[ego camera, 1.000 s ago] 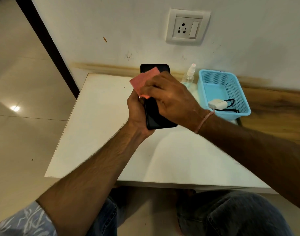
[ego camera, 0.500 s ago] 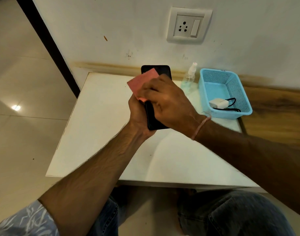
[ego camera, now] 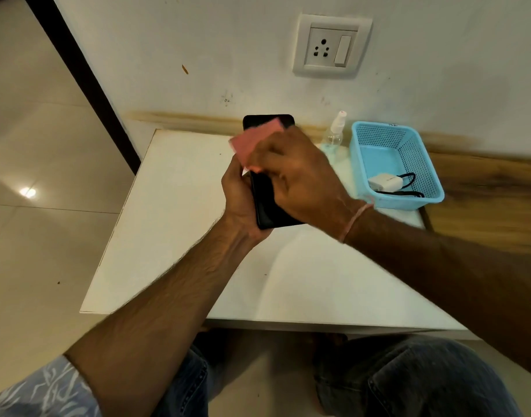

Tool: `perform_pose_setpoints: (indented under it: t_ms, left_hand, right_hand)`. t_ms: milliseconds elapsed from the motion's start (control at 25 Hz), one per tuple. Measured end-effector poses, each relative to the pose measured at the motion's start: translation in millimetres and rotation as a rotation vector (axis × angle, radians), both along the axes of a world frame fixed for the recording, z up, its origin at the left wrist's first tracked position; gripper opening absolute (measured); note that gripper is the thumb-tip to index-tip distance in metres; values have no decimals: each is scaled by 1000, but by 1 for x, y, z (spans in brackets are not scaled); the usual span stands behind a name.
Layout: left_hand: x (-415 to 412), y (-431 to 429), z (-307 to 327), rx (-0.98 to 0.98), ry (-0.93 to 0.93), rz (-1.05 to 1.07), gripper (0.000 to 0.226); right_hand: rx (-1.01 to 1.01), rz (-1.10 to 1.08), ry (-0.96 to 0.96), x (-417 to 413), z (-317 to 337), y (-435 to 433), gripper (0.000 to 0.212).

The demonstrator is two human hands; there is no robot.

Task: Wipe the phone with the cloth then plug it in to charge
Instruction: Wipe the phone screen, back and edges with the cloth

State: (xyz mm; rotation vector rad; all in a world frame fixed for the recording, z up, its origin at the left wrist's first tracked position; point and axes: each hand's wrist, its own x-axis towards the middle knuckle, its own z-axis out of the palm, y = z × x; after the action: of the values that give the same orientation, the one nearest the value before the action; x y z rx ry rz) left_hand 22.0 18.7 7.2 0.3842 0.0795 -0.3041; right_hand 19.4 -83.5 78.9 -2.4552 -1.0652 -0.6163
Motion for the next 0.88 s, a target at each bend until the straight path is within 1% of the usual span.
perform_pose_setpoints:
  t_ms: [80,120,160,280,360,440,520,600,680,760,840,880]
  left_hand:
    - [-1,-1,-1,-22,-1,26,43]
    - [-1,-1,0,-25,4,15,40]
    - [-1,-1,1,-15,2,-7,41]
    - [-2,-2,3,82,-40,-67,53]
    - [-2,-2,4,107,-27,-77,57]
    - [-1,-1,4,92,-8,-59,52]
    - [0,1,3,51,13,-25,45]
    - [0,0,1,-1,-2,14,39]
    - [-1,-1,0,-13,-9,15,41]
    - [-1,-2,3,19,-13,-37,45]
    - [0,-3,3,95,-17,-63,50]
    - [0,-3,4,120,-11,-66,52]
  right_hand:
    - [-74,88,-16,-8,-2,0,21]
    - [-93,88,-20,-3,2,-4,20]
    - [-90,50,-16,6,6,-8,20]
    - [-34,-193,81,36,20,-23,21]
    - [10,-265,123,44,20,-25,23]
    - [34,-225,105,35,16,-19,21]
    - [25,-90,60,15,7,-8,19]
    - [-31,51,32,-4,-1,-3,21]
    - [-76,89,16,-1,3,-8,22]
    - [-52,-29,35,17,10,-15,21]
    - [-10,-185,113,35,16,-22,24]
    - [24,-228,139,40,16,-22,24]
